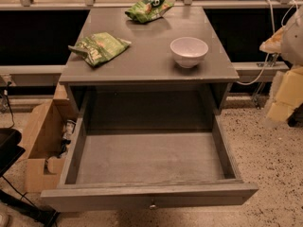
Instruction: Place green jalapeno chip bag into top drawer
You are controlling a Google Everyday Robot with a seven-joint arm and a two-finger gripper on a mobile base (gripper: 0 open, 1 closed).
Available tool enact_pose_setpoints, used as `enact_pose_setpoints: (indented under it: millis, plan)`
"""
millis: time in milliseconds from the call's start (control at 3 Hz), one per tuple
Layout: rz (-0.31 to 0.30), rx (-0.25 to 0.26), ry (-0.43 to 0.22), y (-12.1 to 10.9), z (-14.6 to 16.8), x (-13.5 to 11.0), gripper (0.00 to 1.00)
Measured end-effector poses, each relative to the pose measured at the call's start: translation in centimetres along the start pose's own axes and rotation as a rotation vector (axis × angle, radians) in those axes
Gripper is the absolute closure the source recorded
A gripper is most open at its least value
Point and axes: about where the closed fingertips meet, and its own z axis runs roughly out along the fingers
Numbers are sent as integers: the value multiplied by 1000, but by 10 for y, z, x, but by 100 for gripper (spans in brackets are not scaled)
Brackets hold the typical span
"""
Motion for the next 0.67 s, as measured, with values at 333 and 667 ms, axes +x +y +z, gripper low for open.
enact_pose_setpoints:
  millis: [333, 667]
  plan:
    - [0, 0, 0, 0, 0, 0, 0]
    - [-20, 16, -61, -14, 15, -13, 0]
